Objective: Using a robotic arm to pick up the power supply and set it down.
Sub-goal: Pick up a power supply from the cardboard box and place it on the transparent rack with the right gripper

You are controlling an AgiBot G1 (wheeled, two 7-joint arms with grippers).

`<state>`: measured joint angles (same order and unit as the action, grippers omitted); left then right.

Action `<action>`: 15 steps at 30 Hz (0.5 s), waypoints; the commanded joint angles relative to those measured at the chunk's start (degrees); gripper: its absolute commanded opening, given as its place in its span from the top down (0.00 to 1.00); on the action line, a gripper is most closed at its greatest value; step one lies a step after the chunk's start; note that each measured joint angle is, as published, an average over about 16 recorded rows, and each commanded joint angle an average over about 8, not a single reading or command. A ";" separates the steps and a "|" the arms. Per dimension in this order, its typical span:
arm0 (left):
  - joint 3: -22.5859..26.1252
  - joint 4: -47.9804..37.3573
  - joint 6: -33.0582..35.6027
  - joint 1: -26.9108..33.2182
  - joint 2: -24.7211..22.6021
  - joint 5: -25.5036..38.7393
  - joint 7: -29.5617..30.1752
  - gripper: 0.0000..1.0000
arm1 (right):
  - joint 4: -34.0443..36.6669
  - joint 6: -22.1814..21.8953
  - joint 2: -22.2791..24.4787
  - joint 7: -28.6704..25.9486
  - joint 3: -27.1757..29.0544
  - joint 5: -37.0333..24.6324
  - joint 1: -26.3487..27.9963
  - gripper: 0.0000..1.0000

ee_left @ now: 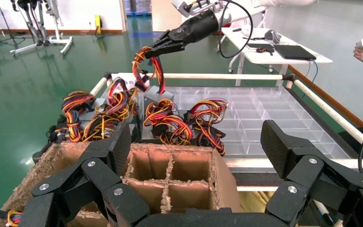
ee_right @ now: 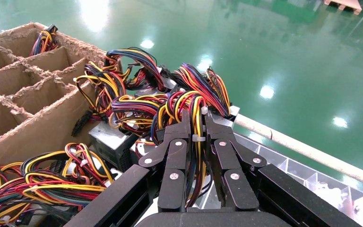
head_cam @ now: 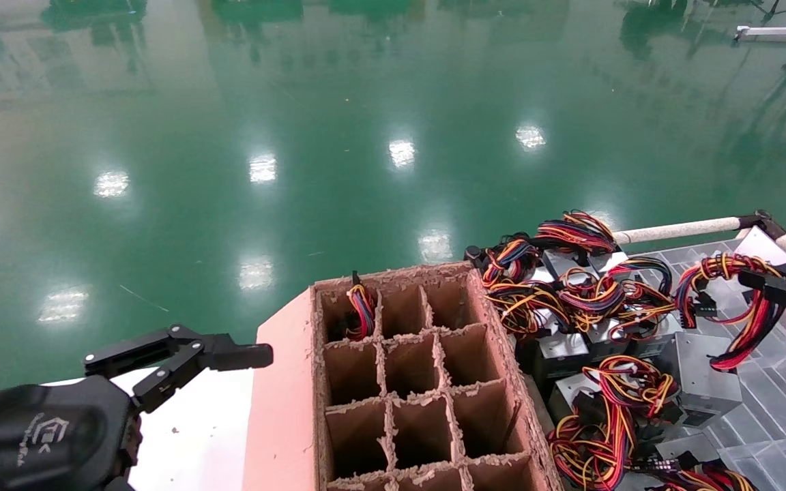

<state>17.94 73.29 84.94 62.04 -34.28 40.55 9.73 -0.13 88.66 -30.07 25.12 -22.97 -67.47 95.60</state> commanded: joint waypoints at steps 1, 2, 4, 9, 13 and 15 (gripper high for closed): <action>0.00 0.00 0.00 0.00 0.00 0.00 0.00 0.00 | 0.78 0.26 0.00 0.27 0.44 0.65 -0.70 1.00; 0.01 0.00 0.00 0.00 0.00 0.00 0.00 0.00 | 1.00 0.43 0.09 0.42 0.60 0.87 -0.95 1.00; 0.01 0.00 0.00 0.00 0.00 -0.01 -0.01 0.00 | 1.48 0.78 0.32 0.64 0.91 1.31 -1.43 1.00; 0.02 0.00 -0.01 0.00 0.01 -0.01 -0.01 0.00 | 3.12 1.66 1.30 1.47 2.01 2.70 -3.21 1.00; 0.03 0.00 -0.01 0.01 0.01 -0.02 -0.01 0.00 | 4.31 2.07 2.29 2.36 2.94 3.68 -4.97 1.00; 0.03 0.00 -0.01 0.01 0.01 -0.02 -0.02 0.00 | 4.52 2.18 2.81 2.63 3.28 3.93 -5.66 1.00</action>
<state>17.97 73.29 84.93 62.05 -34.27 40.53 9.71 3.88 90.75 -27.26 27.39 -19.82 -63.76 90.26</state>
